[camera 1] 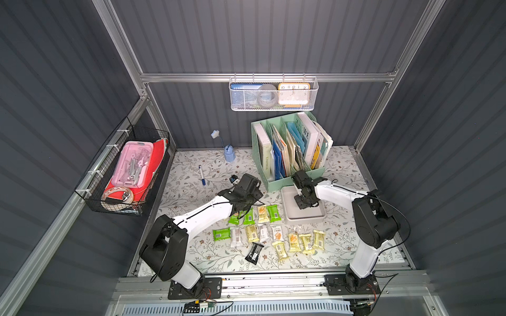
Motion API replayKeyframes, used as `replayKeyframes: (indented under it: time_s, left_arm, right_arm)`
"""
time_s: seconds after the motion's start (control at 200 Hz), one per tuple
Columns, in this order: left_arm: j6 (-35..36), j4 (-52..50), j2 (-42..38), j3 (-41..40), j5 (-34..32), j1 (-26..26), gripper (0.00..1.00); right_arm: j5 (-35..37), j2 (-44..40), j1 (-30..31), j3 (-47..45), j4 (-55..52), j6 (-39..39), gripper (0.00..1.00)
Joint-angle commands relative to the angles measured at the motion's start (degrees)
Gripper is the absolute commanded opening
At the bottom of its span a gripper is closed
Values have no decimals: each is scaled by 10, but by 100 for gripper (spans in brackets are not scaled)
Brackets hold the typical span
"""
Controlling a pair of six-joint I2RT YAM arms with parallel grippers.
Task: Take the cookies out of the storage box
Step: Pick up the cookie from the storage box.
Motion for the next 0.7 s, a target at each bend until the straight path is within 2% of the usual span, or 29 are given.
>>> replayKeyframes:
  time_s: [0.0, 0.16, 0.265, 0.525, 0.695]
  left_arm:
    - [-7, -20, -14, -1, -14, 2, 62]
    - [-8, -25, -20, 1, -24, 3, 62]
    - [-13, -31, -28, 1, -33, 3, 62]
    - [-48, -64, -69, -16, -76, 5, 62]
    - [-102, -114, -110, -39, -118, 6, 62]
  right_arm:
    - [-1, -17, 2, 2, -11, 7, 19]
    - [-18, -66, 2, -4, -27, 27, 18]
    - [-53, -109, 2, -11, -39, 47, 18]
    - [-246, -233, 11, -43, -53, 137, 18]
    - [-328, -262, 67, -82, 23, 247, 18]
